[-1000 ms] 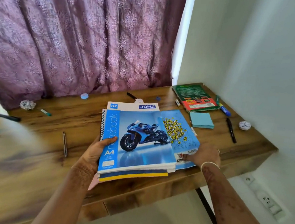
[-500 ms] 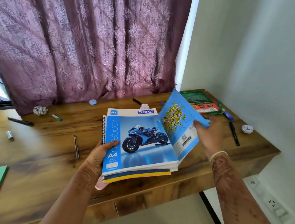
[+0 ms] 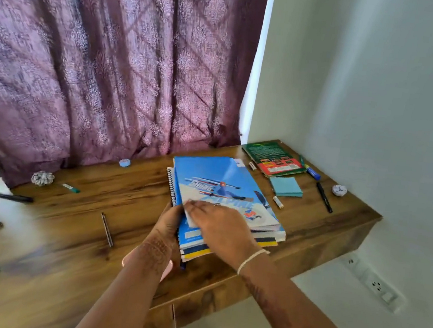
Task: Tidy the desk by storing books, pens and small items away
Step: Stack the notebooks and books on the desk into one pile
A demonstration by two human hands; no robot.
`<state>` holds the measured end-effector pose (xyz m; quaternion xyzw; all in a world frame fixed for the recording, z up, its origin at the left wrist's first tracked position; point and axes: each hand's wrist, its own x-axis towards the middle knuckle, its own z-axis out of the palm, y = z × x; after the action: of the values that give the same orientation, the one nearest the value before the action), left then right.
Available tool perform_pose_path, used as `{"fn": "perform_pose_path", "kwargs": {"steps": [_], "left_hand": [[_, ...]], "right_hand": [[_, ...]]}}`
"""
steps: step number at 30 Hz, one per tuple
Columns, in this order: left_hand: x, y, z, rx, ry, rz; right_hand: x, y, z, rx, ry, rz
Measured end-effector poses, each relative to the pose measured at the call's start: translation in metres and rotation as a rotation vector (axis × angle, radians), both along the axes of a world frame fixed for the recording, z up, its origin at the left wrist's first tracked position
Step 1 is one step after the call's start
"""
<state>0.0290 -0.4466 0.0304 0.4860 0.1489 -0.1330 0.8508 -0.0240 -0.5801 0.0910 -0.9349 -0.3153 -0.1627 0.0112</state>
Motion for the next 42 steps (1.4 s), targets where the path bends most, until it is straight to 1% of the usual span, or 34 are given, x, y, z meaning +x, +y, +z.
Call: {"fn": "perform_pose_path", "kwargs": {"steps": [1,2,4,5,7,8,9,11,12,13,14,16,17,18,20,23,25,28,30,34,37,39,41,42], "left_hand": [[0.001,-0.003,0.001,-0.006,-0.019,-0.020],[0.003,-0.004,0.000,-0.011,-0.039,-0.033],[0.008,-0.003,-0.002,-0.016,-0.063,-0.061],[0.011,-0.002,-0.005,-0.008,-0.066,-0.083],[0.012,-0.002,-0.005,0.015,-0.063,-0.113],[0.012,-0.001,-0.003,0.030,-0.050,-0.115],[0.010,-0.001,-0.001,0.048,-0.033,-0.112],[0.013,0.002,-0.001,0.054,-0.026,-0.118],[0.018,0.005,-0.007,0.028,-0.028,-0.114],[0.020,0.007,-0.008,0.013,-0.036,-0.121],[0.019,0.008,-0.007,-0.005,-0.035,-0.126],[0.016,0.010,-0.003,-0.023,-0.043,-0.138],[0.018,0.011,-0.003,-0.031,-0.045,-0.163],[0.020,0.010,-0.003,-0.048,-0.057,-0.193],[0.025,0.008,0.001,-0.082,-0.075,-0.231],[0.037,0.007,0.002,-0.149,-0.066,-0.249],[0.044,0.009,0.001,-0.135,-0.078,-0.243],[0.059,0.009,-0.009,0.051,-0.052,-0.175],[0.070,0.006,-0.014,0.098,-0.047,-0.129],[0.096,-0.010,-0.015,0.058,-0.053,-0.063],[0.122,-0.026,-0.018,0.026,-0.048,-0.034],[0.136,-0.036,-0.020,0.020,-0.027,0.001],[0.151,-0.045,-0.023,0.007,0.007,0.032],[0.159,-0.049,-0.024,0.003,0.028,0.049]], "right_hand": [[-0.004,0.004,0.001,-0.009,0.081,-0.023],[-0.007,0.007,0.002,0.003,0.115,-0.042],[-0.012,0.008,0.002,0.088,0.093,-0.060],[-0.014,0.007,0.004,0.162,0.099,-0.059],[-0.013,-0.003,0.010,0.372,0.216,-0.121],[-0.008,-0.012,0.011,0.475,0.260,-0.191],[-0.001,-0.022,0.012,0.536,0.249,-0.277],[0.017,-0.048,0.009,0.486,0.196,-0.499],[0.026,-0.061,0.005,0.508,0.249,-0.621],[0.030,-0.073,0.001,0.608,0.372,-0.716],[0.032,-0.081,-0.001,0.799,0.543,-0.750],[0.032,-0.090,-0.006,1.212,0.872,-0.716],[0.031,-0.091,-0.007,1.331,0.977,-0.716],[0.032,-0.093,-0.011,1.436,1.034,-0.705],[0.039,-0.094,-0.019,1.559,1.049,-0.705],[0.052,-0.097,-0.027,1.613,1.043,-0.682],[0.065,-0.098,-0.031,1.594,1.047,-0.673],[0.086,-0.103,-0.036,1.555,1.054,-0.645],[0.102,-0.110,-0.035,1.505,1.056,-0.622],[0.146,-0.127,-0.032,1.354,1.059,-0.591],[0.189,-0.149,-0.037,1.304,1.067,-0.559],[0.219,-0.167,-0.042,1.309,0.984,-0.619],[0.246,-0.190,-0.048,1.344,0.867,-0.700],[0.259,-0.202,-0.052,1.329,0.799,-0.736]]}}
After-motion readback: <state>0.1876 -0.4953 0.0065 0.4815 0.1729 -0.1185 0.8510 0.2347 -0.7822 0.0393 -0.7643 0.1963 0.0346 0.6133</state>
